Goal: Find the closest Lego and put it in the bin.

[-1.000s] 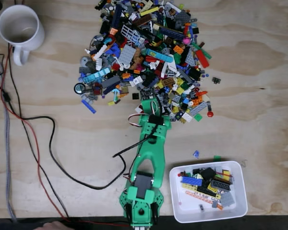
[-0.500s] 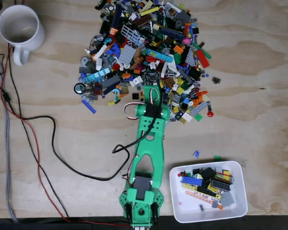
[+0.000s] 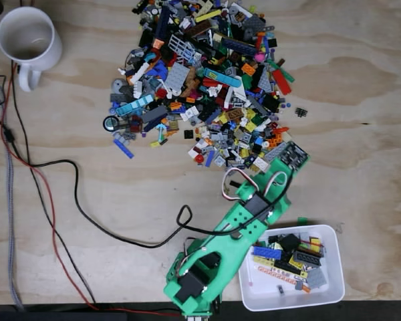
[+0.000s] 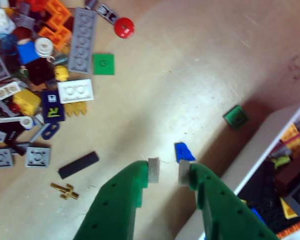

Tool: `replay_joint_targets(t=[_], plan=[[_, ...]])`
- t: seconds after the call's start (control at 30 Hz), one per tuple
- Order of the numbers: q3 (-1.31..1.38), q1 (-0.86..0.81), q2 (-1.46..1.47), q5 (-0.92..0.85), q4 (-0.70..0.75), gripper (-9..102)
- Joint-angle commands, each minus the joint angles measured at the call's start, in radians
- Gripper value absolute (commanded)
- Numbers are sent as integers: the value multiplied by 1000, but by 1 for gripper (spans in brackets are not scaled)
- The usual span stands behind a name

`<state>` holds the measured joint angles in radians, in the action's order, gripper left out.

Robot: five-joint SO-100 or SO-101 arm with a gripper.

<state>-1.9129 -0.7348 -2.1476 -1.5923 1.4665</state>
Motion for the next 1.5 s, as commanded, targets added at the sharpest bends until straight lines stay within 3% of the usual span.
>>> replay_joint_targets(t=[0.0, 0.2, 0.37, 0.5, 0.67, 0.97, 1.47], plan=[[-11, 17, -57, 69, 0, 11], [-146, 236, 29, 393, -164, 17], [-152, 373, 155, 784, -235, 18], [-166, 370, 225, 1046, -308, 16], [-218, 368, 308, 1216, -402, 18], [-385, 299, 319, 1312, -604, 16], [-483, 307, 336, 1305, -709, 5]])
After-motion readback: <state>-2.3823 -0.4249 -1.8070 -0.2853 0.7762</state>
